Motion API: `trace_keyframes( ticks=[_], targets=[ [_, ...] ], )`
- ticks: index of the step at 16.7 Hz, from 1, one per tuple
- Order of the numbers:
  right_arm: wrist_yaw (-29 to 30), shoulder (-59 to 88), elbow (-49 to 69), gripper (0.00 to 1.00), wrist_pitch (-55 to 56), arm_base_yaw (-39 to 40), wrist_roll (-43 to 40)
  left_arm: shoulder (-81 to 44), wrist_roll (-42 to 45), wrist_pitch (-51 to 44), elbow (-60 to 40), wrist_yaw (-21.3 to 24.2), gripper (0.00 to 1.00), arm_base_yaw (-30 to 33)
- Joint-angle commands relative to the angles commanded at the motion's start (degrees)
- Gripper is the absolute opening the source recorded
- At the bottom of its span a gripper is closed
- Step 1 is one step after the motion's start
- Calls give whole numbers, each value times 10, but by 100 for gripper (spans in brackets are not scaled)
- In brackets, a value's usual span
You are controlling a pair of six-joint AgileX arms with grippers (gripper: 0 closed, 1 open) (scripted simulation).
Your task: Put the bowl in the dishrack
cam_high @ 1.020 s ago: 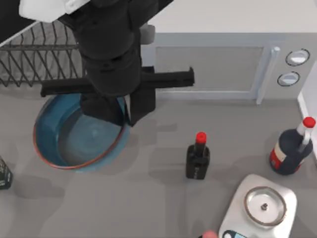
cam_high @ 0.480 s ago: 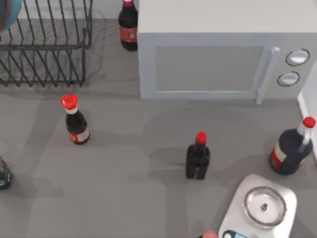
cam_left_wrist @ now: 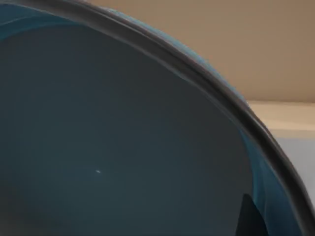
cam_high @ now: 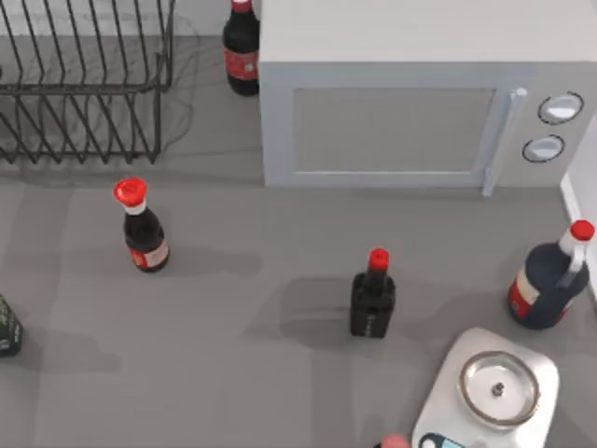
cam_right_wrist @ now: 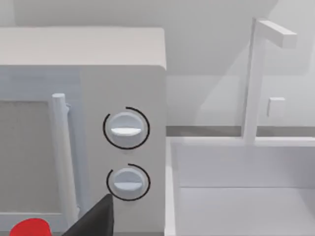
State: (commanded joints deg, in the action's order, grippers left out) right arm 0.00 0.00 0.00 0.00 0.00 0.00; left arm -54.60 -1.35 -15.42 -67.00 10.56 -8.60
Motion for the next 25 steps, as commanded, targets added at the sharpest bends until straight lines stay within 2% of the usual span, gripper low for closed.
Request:
trace_keyframes(
  ticks=[3,8,12,16,21,25],
  targets=[
    [0,0,0,100,0,0,0,36,21,25,32,13,0,-18],
    [0,0,0,100,0,0,0,33,21,25,31,11,0,-15],
    [0,0,0,100,0,0,0,-24,21,80,45,8,0,-5],
    [0,0,0,100,0,0,0,-160,22,208,61,0,0,12],
    [0,0,0,100,0,0,0,-297,21,453,70,-16,0,26],
    [0,0,0,100,0,0,0,-410,22,586,102,-31,0,39]
  ],
)
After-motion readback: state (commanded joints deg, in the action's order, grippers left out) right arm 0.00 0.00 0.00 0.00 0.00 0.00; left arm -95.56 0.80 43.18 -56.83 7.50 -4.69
